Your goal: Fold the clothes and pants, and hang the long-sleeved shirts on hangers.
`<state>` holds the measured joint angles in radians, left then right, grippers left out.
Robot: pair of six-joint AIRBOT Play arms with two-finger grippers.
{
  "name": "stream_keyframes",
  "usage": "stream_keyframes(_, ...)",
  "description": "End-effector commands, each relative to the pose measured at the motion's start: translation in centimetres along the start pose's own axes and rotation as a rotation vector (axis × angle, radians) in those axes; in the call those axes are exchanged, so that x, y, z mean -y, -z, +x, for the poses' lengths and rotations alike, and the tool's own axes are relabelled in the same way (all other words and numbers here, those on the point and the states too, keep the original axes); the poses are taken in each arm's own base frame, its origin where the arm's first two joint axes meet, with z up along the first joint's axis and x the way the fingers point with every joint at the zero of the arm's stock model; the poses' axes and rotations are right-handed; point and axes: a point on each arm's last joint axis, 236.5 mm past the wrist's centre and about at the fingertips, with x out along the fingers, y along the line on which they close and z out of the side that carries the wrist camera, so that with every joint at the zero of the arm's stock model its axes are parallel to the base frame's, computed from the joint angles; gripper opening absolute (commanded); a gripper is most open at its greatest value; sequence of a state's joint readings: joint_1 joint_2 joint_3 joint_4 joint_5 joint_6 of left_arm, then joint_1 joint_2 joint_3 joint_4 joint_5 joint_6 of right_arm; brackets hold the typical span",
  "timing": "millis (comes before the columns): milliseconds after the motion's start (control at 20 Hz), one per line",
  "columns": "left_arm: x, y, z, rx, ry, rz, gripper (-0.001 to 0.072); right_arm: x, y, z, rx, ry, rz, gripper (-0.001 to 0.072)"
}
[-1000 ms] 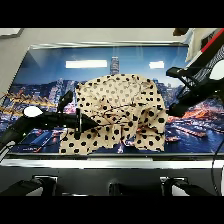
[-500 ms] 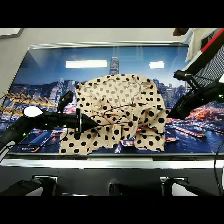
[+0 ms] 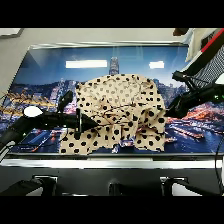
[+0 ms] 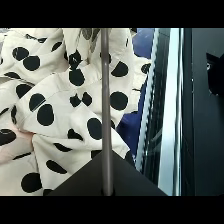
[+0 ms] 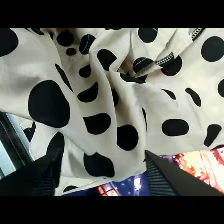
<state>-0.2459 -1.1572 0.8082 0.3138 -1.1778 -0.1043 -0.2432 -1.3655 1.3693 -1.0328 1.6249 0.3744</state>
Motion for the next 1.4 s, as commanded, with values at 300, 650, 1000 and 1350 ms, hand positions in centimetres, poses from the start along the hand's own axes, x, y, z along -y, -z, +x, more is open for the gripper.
stream_keyframes(300,0.0,0.0,0.0,0.0,0.0,0.001,0.0014,-0.5,-0.9,1.7,0.06,-0.107,-0.014,0.0364)
stream_keyframes(650,0.0,0.0,0.0,0.0,0.0,0.001,0.0014,-1.9,-0.7,1.5,0.052,-0.173,-0.018,0.0018)
stream_keyframes(1000,-0.6,0.0,-0.4,0.007,-0.017,-0.08,0.0194,-2.9,-0.4,-0.2,0.025,-0.125,-0.051,0.001)
stream_keyframes(1350,-6.7,0.0,-7.0,0.131,-0.206,-0.512,0.049,-3.4,-0.6,-1.7,0.018,-0.065,-0.082,0.0008)
